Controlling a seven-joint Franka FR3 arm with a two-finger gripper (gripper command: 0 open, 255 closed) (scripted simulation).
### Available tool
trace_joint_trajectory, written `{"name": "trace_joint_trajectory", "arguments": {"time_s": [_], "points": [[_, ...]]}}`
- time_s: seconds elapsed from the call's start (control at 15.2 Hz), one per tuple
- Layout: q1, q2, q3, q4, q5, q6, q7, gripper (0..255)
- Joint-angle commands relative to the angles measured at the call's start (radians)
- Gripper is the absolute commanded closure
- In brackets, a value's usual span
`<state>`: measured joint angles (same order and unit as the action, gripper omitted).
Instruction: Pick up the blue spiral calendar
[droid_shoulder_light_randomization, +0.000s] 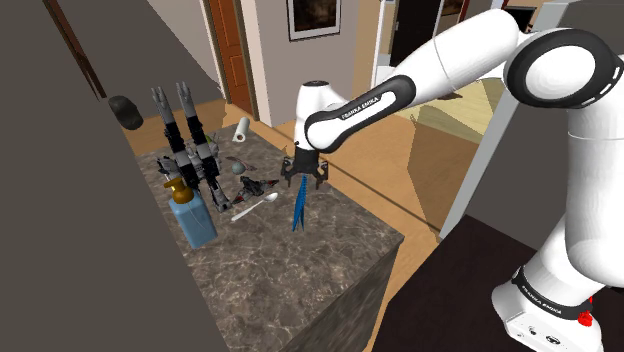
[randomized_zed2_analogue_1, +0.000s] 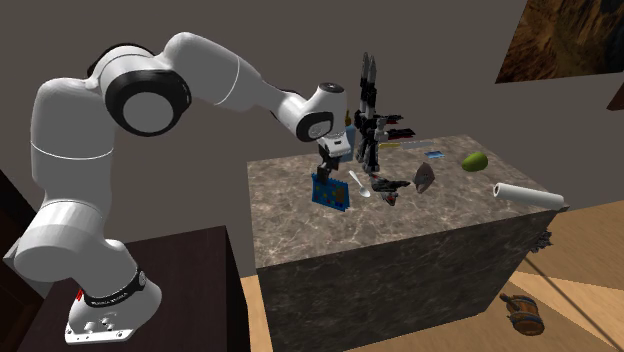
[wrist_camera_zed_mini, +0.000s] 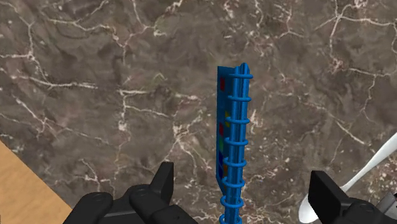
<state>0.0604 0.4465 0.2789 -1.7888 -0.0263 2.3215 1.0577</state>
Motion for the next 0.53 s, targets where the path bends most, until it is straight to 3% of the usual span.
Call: {"name": "trace_joint_trajectory", "arguments": {"time_s": [0.0,0.33,0.4,0.46], "points": [[0.002,0.020,-0.004,-0.002,-0.005,0.022,0.002,0],[0.006,0.048,-0.009,-0.011,-0.012,0.059,0.003,0],[0.007,0.049,-0.009,-0.009,-0.012,0.058,0.004,255],[0.007,0.049,-0.009,-0.009,-0.012,0.058,0.005,255]]}}
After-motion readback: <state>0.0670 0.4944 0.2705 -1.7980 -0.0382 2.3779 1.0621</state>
